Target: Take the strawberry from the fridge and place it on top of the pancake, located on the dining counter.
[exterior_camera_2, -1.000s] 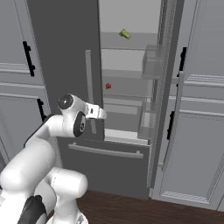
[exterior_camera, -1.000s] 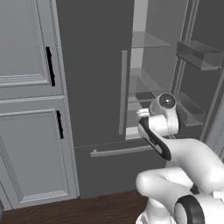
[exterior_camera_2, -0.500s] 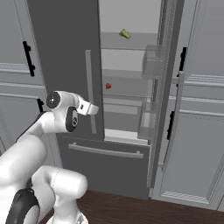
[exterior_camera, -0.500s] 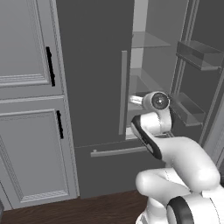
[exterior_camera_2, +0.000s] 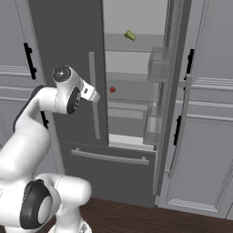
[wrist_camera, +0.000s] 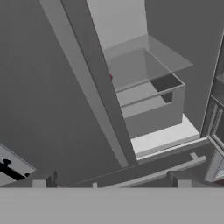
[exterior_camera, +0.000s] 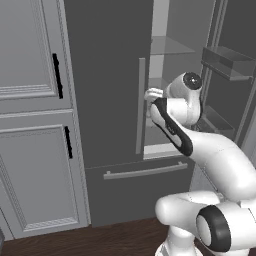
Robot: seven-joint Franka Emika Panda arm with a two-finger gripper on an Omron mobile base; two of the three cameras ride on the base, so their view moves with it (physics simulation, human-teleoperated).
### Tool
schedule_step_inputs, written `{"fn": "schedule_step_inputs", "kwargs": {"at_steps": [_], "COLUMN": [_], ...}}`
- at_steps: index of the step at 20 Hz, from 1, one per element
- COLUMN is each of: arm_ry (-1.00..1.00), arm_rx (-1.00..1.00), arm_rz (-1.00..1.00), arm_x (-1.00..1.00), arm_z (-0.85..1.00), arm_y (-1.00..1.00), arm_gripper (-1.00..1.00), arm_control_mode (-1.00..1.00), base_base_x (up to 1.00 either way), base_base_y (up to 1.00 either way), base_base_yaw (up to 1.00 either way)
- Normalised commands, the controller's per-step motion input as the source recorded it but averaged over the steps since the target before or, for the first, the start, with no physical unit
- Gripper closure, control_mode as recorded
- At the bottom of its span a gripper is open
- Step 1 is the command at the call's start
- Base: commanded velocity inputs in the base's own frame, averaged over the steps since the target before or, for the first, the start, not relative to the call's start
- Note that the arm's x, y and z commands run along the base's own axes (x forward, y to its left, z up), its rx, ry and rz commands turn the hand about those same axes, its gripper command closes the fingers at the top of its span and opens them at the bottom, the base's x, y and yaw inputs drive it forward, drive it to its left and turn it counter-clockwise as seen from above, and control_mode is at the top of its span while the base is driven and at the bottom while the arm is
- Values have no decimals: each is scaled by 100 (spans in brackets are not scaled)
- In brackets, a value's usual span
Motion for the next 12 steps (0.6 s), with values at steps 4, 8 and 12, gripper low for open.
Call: {"fn": "schedule_step_inputs", "kwargs": {"at_steps": [4, 8, 12], "arm_ry": [3, 12, 0], "arm_rx": [-8, -14, -12], "arm_rz": [7, 0, 0], "arm_x": [38, 42, 38], "arm_z": [12, 6, -2], "arm_y": [32, 19, 21], "arm_gripper": [-100, -100, -100], "arm_control_mode": [-100, -100, -100], "base_base_x": [0, 0, 0], "base_base_y": [0, 0, 0], "base_base_yaw": [0, 0, 0]}}
